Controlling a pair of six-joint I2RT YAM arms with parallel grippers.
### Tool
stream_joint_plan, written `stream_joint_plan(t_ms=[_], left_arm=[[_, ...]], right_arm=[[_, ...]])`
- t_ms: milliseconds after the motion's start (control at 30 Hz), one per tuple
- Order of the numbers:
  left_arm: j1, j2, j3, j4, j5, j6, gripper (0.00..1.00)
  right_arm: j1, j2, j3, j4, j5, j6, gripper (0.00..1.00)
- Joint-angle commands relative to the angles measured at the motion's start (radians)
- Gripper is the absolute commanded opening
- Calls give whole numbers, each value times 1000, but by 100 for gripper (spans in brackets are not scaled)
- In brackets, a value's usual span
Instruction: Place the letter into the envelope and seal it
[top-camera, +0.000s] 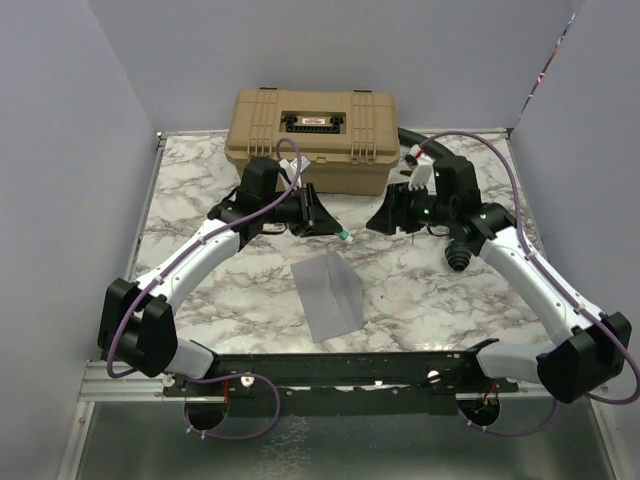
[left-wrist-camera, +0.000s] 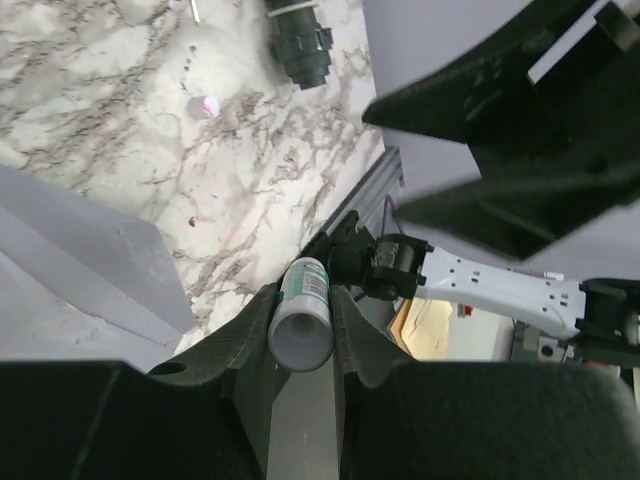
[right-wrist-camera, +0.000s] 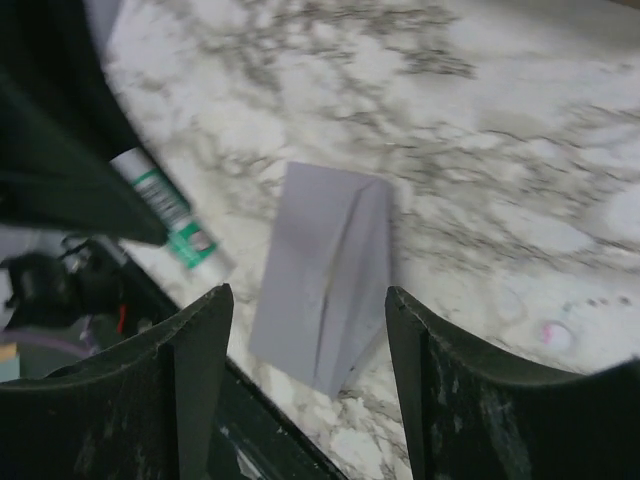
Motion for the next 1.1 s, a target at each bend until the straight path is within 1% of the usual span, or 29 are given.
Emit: stream_joint_plan(t_ms=[0,133,233,400,533,600,633,800,867,900,933,967,1033,1067], left_arm=[[-19,2,48,1,106,64,0],[-31,-10,53,2,157,85,0],[-35,-15,54,1,166,91,0],[-48,-10,57,2,199,98,0],[-51,-17,64,1,218,101,0],[-51,-21,68,1,227,101,0],[-52,-23,69,1,227,103,0],[-51,-24,93,0,235,96,0],[-51,-24,111,2,233,91,0],[-51,-24,118,1,226,89,9],[-51,-26,126,1,215,84,23],[-51,-26,134,3,200,80,34],[-51,-28,153,10,152,66,54],[-51,-30,163,20,122,52,64]], right_arm=[[46,-93,-79,148,-349,-117,67],[71,-87,-57,75,-420,-181,68],[97,-64,-38,21,-437,-219,68],[158,-29,-28,33,-381,-225,67],[167,12,1,41,-388,-231,63],[167,19,10,54,-394,-229,58],[168,19,11,59,-400,-229,54],[169,17,15,61,-409,-226,26],[168,8,8,79,-406,-214,17],[168,1,1,104,-402,-197,13],[168,-10,-13,139,-398,-180,10],[168,-23,-31,182,-386,-152,7],[167,-51,-80,293,-330,-74,1],[167,-64,-106,348,-294,-26,1]])
